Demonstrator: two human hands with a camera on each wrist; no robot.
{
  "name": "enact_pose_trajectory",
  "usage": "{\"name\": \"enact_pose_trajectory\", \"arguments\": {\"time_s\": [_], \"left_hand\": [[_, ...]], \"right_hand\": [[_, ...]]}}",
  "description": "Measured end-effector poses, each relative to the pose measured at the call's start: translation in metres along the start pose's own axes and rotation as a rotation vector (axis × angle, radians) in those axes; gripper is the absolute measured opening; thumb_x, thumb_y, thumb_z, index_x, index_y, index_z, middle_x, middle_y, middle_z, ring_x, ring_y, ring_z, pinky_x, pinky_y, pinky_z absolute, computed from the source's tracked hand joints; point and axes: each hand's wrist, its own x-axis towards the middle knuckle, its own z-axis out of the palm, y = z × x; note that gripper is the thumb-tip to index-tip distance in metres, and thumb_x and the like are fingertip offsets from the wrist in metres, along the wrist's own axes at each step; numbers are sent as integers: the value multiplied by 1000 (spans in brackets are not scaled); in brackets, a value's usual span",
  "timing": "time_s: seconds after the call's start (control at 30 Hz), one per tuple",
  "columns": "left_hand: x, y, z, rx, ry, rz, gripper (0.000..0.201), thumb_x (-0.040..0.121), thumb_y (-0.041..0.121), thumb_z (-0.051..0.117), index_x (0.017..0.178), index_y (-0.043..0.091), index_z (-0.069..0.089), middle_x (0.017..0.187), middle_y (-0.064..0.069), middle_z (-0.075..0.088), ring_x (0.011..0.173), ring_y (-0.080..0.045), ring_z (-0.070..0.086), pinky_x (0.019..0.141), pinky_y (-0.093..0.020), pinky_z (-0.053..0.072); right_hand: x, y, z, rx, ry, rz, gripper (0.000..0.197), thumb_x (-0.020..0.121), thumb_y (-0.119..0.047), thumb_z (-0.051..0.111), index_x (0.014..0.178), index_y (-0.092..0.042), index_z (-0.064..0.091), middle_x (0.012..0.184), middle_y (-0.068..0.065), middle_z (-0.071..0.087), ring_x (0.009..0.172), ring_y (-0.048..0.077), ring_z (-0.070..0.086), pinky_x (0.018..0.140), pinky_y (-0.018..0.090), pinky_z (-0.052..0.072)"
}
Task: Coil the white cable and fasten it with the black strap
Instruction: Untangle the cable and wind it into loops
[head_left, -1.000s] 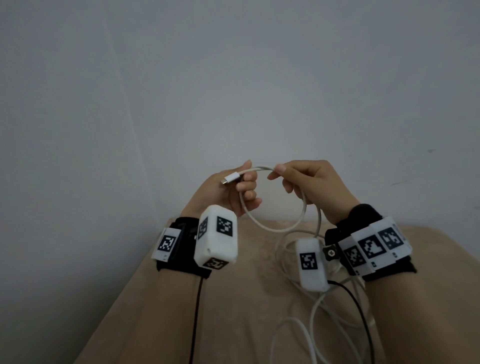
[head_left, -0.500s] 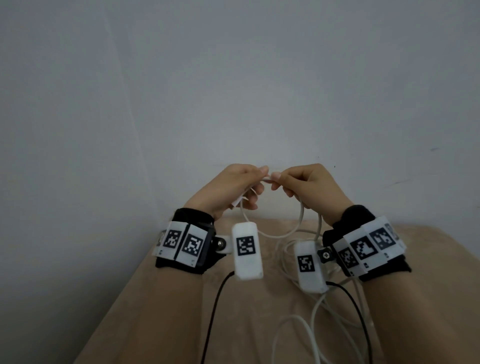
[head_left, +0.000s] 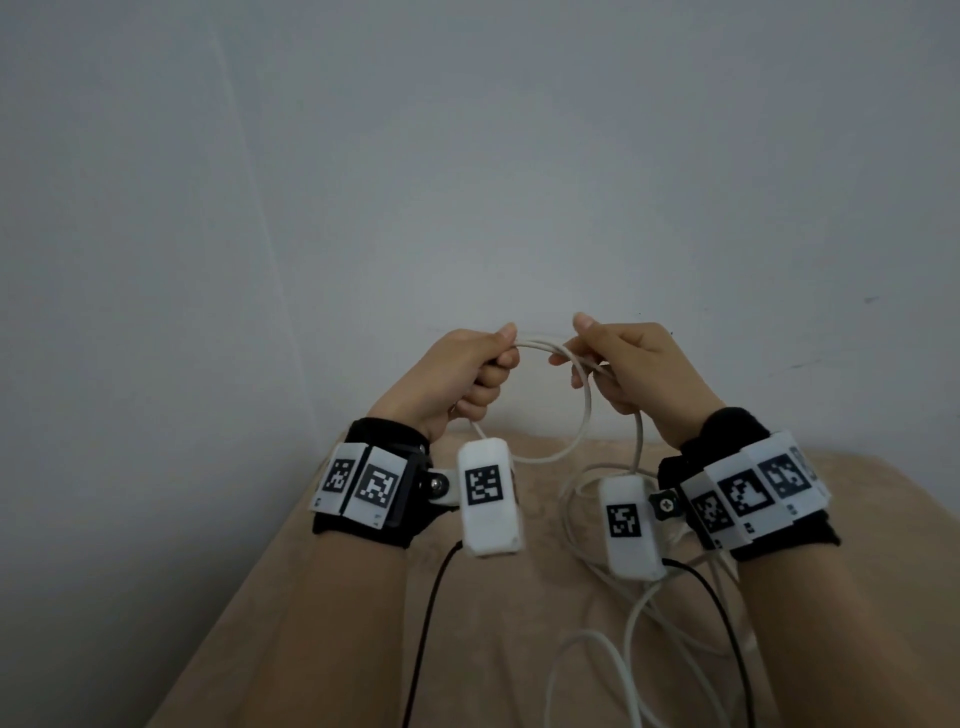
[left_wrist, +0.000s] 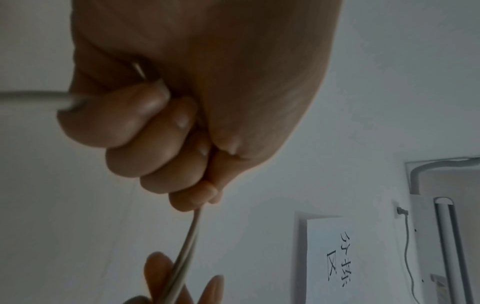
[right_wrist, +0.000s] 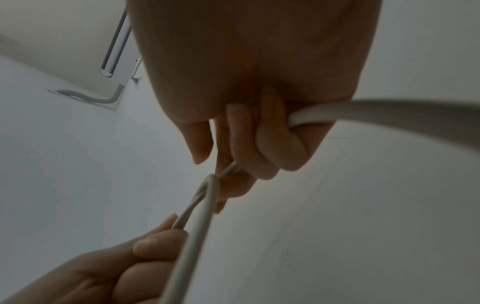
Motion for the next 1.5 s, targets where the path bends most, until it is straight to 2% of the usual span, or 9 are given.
{"name": "enact_pose_trajectory", "arguments": {"time_s": [0.13, 0.27, 0.37, 0.5, 0.63, 0.97, 1.2, 1.37, 1.5], "left_hand": [[-2, 0, -9, -41, 68, 6, 40, 102, 35, 37, 65, 20, 39, 48, 12, 25, 38, -3, 16, 34, -15, 11], [-3, -1, -22, -157, 175, 27, 40, 102, 37, 37, 66, 20, 39, 47, 12, 25, 35, -2, 16, 32, -14, 13], [-2, 0, -20, -193, 251, 35, 40, 102, 37, 37, 66, 20, 40, 47, 11, 24, 36, -3, 16, 31, -14, 13], [1, 1, -13, -258, 293, 54, 41, 103, 35, 37, 65, 18, 40, 46, 10, 24, 34, -3, 16, 31, -15, 14], [3, 2, -10, -310, 280, 35, 41, 103, 35, 36, 65, 18, 39, 45, 10, 24, 32, -3, 17, 30, -15, 14], [4, 0, 0, -206, 234, 49, 43, 103, 38, 35, 64, 18, 37, 48, 9, 24, 37, -4, 17, 34, -15, 14], [4, 3, 5, -201, 169, 28, 45, 103, 38, 35, 63, 18, 34, 46, 9, 24, 35, -4, 18, 33, -15, 17], [3, 1, 5, -200, 51, -14, 46, 103, 35, 34, 62, 15, 35, 47, 5, 32, 38, -9, 32, 40, -17, 31], [1, -2, 1, -190, 17, -25, 44, 102, 26, 36, 66, 6, 50, 55, -5, 51, 48, -17, 52, 49, -24, 48]], "right_hand": [[0, 2, -6, -43, 70, -21, 43, 98, -35, 48, 76, -8, 73, 54, 2, 56, 37, 7, 30, 37, 16, 24], [0, 4, -13, -77, 115, -20, 42, 96, -37, 52, 76, -8, 74, 51, -2, 41, 38, 4, 28, 37, 13, 23], [-1, 4, -10, -151, 110, -21, 39, 94, -38, 54, 74, -11, 74, 43, -14, 37, 36, 2, 35, 38, 7, 27], [-1, 1, -1, -177, 52, -6, 40, 93, -43, 53, 77, -14, 74, 39, -14, 32, 35, 3, 33, 39, 8, 26], [-2, -4, 1, -29, -2, 22, 38, 93, -43, 53, 88, -10, 73, 45, -9, 29, 40, 7, 22, 39, 18, 19], [-1, -4, 5, 183, 17, 16, 26, 92, -31, 58, 84, -9, 70, 45, -9, 25, 42, 9, 15, 41, 18, 12], [1, -3, 8, 214, 77, -14, 23, 95, -22, 55, 80, -9, 66, 43, -11, 29, 37, 5, 20, 37, 15, 16], [1, -4, 5, 139, 112, -40, 28, 97, -19, 51, 73, -11, 60, 41, -13, 32, 36, 4, 22, 35, 15, 18], [2, -1, 1, 56, 94, -27, 34, 98, -22, 50, 67, -13, 58, 40, -11, 29, 36, 5, 21, 35, 16, 18]]}}
